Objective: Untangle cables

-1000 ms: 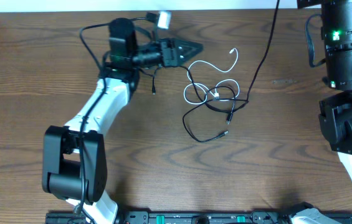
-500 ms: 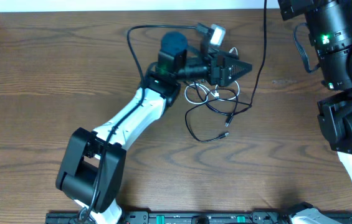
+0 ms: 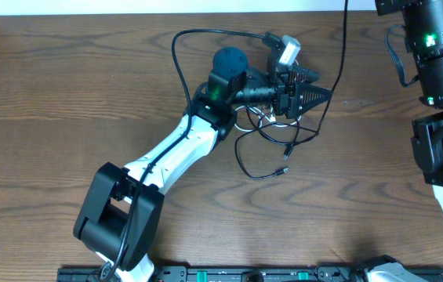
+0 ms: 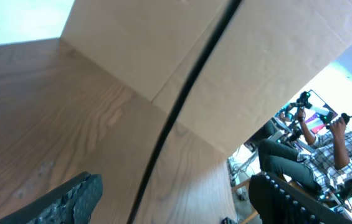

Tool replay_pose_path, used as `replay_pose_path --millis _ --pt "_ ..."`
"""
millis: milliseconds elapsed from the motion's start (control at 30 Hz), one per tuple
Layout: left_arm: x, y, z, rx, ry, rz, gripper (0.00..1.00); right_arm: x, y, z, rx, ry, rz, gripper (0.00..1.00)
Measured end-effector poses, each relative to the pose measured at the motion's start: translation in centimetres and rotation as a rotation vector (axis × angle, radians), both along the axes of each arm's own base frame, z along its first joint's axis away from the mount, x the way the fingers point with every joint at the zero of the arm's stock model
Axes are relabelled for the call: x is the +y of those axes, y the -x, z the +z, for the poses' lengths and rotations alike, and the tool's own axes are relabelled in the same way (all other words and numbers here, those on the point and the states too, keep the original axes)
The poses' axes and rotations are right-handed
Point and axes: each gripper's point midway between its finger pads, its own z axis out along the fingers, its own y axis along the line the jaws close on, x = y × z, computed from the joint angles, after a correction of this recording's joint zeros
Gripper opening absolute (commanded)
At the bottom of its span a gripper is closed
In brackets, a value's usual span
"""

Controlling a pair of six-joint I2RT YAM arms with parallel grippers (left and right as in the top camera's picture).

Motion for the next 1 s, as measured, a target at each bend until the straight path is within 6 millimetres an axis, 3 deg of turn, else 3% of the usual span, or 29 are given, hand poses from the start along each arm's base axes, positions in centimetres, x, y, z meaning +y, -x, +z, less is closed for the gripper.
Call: replay_pose_path --millis 233,333,633,700,1000 --pt "-1.6 1.9 0.2 -0.009 0.006 -0.049 0.81 0.1 0.0 -0.1 0.023 -0.049 0.033 0.01" --pt "-1.8 2.1 0.2 -0.008 0.006 -0.051 0.72 0.2 0.0 -0.1 0.028 -0.056 0.049 0.01" --pt "-1.7 0.9 -0.2 0.014 -0.008 0.012 0.74 0.7 0.2 -0.1 0.040 -0.082 0.098 0.01" --pt "-1.7 0.6 -0.4 0.017 -0.013 0.032 0.79 0.8 0.2 -0.1 0.041 -0.083 0.102 0.01" --pt "-1.5 -0.8 -0.5 -0.010 -0.018 0.114 0.78 0.9 0.3 -0.1 0.048 -0.098 0.117 0.01"
